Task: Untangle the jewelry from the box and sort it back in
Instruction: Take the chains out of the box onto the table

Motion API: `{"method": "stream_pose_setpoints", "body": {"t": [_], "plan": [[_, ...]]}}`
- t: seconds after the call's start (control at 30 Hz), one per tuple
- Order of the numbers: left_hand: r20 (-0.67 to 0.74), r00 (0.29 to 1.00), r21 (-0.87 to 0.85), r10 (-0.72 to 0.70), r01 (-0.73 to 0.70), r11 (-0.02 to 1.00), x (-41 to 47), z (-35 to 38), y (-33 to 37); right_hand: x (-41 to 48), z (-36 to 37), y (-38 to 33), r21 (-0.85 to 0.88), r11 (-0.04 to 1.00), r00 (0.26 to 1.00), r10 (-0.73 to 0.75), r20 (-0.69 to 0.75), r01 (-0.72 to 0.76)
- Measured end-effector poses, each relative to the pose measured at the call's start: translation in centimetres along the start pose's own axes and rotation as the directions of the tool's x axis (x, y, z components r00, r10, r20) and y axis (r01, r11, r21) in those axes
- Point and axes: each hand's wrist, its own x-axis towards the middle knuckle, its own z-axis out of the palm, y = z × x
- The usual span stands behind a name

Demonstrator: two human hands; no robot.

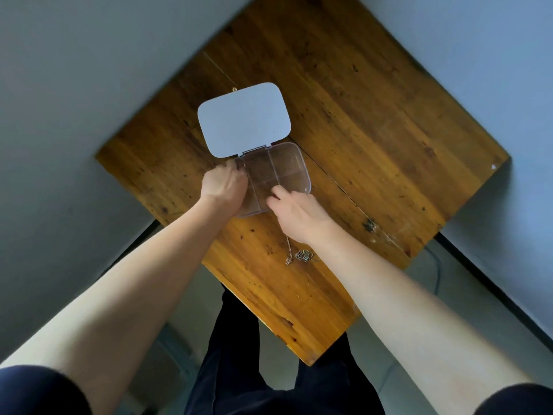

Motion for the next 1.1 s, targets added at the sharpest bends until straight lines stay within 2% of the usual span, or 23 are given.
{"method": "stream_pose_setpoints", "body": {"t": [0.07,0.17,0.27,0.33,0.37,0.43,0.53,0.6,0.67,0.77,0.9,1.03,1.1], "plan": [[0.023,1.000,0.022,-0.003,0.002,1.000,0.1,0.5,0.3,-0.1,0.0,-0.1,-0.052,0.998,0.999,-0.022,0.030,0.024],[0.010,1.000,-0.045,-0.003,0.003,0.999,0.5,0.9,0.2,0.0,0.2,0.2,-0.059,0.998,0.999,-0.022,0.032,0.024],[-0.033,0.999,-0.064,-0.002,0.000,0.998,0.9,0.9,-0.5,0.3,0.2,0.5,0.145,0.987,0.997,0.066,0.046,-0.072],[-0.039,0.999,-0.067,0.007,-0.010,0.998,0.8,1.1,-0.7,0.6,-0.1,0.8,0.334,0.927,0.985,0.149,0.091,-0.171],[-0.045,0.999,-0.075,0.015,-0.019,0.997,0.7,1.3,-0.6,0.7,-0.2,1.0,0.371,0.911,0.983,0.157,0.099,-0.183],[-0.066,0.997,-0.114,0.039,-0.047,0.992,0.6,1.5,-0.6,0.8,-0.4,1.2,0.321,0.936,0.987,0.119,0.107,-0.147],[-0.155,0.987,-0.270,0.049,-0.090,0.959,0.7,1.9,-1.2,1.1,-0.5,0.6,0.053,0.998,0.995,0.013,0.099,-0.018],[-0.229,0.972,-0.391,0.055,-0.144,0.909,0.1,2.3,-2.0,1.6,-0.7,0.0,-0.096,0.994,0.996,-0.045,0.078,0.053],[-0.290,0.953,-0.462,0.085,-0.217,0.860,-0.9,2.7,-2.6,2.0,-1.0,-0.3,-0.105,0.993,0.996,-0.044,0.073,0.051],[-0.319,0.945,-0.515,0.076,-0.240,0.823,-1.8,3.1,-3.1,2.2,-1.5,0.5,0.114,0.993,0.997,0.023,0.068,-0.030],[-0.304,0.953,-0.583,-0.004,-0.182,0.791,-2.1,2.8,-2.6,1.1,-1.6,1.3,0.372,0.924,0.996,0.088,0.030,-0.093],[-0.345,0.936,-0.568,-0.075,-0.145,0.810,-3.2,1.8,-2.0,-1.0,-1.6,1.7,0.599,0.776,0.963,0.267,-0.030,-0.196],[-0.358,0.926,-0.611,-0.124,-0.131,0.781,-4.2,1.2,-1.6,-2.5,-1.7,1.9,0.677,0.697,0.926,0.372,-0.059,-0.237]]}}
